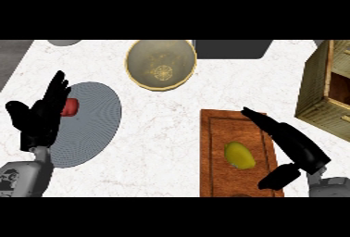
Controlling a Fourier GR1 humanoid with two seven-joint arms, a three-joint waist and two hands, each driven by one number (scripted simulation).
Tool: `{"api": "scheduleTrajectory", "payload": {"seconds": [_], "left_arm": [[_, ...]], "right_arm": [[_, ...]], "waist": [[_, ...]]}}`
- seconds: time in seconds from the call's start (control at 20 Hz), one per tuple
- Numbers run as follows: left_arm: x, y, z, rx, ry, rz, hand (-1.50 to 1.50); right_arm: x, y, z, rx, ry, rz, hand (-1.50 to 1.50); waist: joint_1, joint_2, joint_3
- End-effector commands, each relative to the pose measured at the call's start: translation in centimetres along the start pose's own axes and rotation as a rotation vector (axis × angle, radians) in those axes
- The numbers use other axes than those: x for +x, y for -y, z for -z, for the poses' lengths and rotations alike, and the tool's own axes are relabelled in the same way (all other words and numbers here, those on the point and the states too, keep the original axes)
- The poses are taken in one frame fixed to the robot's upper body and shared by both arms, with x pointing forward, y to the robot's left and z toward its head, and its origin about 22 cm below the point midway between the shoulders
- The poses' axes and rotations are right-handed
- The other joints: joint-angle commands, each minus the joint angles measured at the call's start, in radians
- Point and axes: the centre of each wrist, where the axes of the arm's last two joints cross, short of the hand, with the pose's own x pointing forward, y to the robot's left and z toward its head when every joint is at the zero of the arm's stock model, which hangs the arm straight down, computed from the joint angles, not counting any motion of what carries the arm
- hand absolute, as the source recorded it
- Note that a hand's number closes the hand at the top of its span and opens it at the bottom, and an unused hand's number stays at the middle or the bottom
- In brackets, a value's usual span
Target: Pick the lemon from the cutting board and place it in the basket
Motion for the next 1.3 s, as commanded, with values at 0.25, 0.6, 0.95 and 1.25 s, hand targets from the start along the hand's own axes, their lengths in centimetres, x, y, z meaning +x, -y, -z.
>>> {"api": "scheduleTrajectory", "payload": {"seconds": [0.25,0.6,0.95,1.25], "left_arm": [[-1.5,-0.7,0.0,-0.008,0.011,-0.001,0.0],[-1.8,-0.2,0.6,-0.018,0.0,-0.004,0.0],[-1.2,0.8,-1.0,-0.006,-0.001,-0.005,0.0],[-0.7,-1.0,-1.3,0.002,-0.011,0.002,0.0]], "right_arm": [[-0.8,1.5,-0.3,-0.006,0.025,0.038,-1.5],[-1.2,-3.5,1.3,0.009,-0.014,0.004,-1.5],[-2.1,-4.4,3.1,0.011,-0.041,-0.06,-1.5],[-0.8,-4.8,3.7,0.018,-0.037,-0.06,-1.5]], "waist": [[-0.001,0.0,0.0],[-0.001,0.001,0.0],[0.003,0.001,0.0],[0.003,0.0,0.0]]}}
